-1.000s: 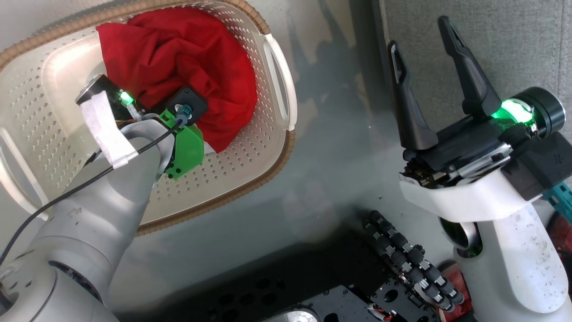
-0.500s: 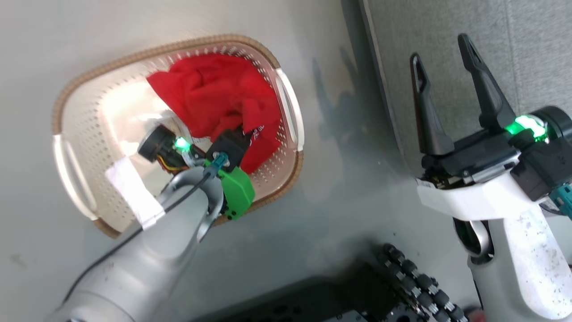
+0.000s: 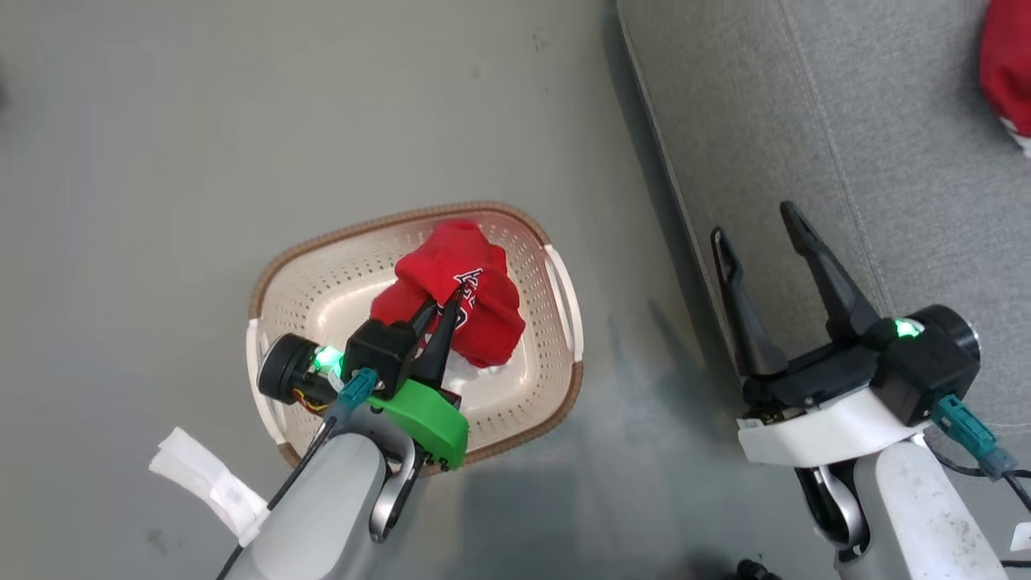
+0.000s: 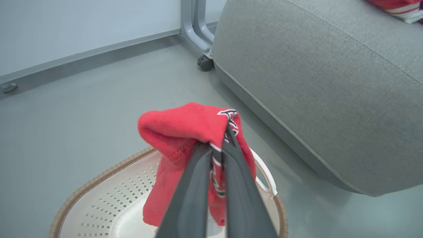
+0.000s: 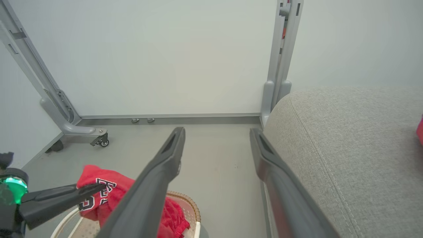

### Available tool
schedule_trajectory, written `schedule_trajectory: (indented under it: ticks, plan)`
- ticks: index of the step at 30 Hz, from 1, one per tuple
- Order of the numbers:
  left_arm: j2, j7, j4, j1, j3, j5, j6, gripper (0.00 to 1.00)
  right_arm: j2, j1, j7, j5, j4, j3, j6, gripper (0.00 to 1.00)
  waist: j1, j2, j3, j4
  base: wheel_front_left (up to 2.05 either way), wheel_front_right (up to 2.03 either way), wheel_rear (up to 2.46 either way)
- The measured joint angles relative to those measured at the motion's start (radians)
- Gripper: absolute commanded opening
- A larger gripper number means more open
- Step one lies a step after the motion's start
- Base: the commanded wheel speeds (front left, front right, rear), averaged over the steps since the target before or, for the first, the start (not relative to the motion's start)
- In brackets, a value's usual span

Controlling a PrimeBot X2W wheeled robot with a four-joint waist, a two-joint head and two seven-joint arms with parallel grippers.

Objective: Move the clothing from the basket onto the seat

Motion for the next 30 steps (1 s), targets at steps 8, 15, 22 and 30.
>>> schedule_trajectory:
  ticks: [8, 15, 22, 30]
  plan:
    - [-0.034, 0.000, -0.153, 0.108, 0.110, 0.063, -0.024, 0.00, -0.001, 0.089, 0.000, 0.020, 0.053, 0.034, 0.000, 1.00, 0.0000, 0.0000, -0.191, 0.033, 0.00, 0.00, 0.00]
    - [-0.053, 0.000, -0.275, 0.168, 0.146, 0.103, -0.044, 0.00, 0.000, 0.175, 0.000, 0.031, 0.068, 0.030, 0.000, 1.00, 0.0000, 0.0000, -0.341, 0.056, 0.00, 0.00, 0.00]
    - [-0.061, 0.000, -0.358, 0.190, 0.155, 0.125, -0.060, 0.00, 0.006, 0.226, 0.000, 0.033, 0.074, 0.045, 0.000, 1.00, -0.0001, 0.0000, -0.455, 0.072, 0.00, 0.00, 0.00]
    - [-0.064, 0.000, -0.410, 0.205, 0.132, 0.128, -0.070, 0.00, -0.011, 0.237, 0.000, 0.036, 0.066, 0.117, 0.000, 1.00, -0.0001, 0.0000, -0.520, 0.080, 0.00, 0.00, 0.00]
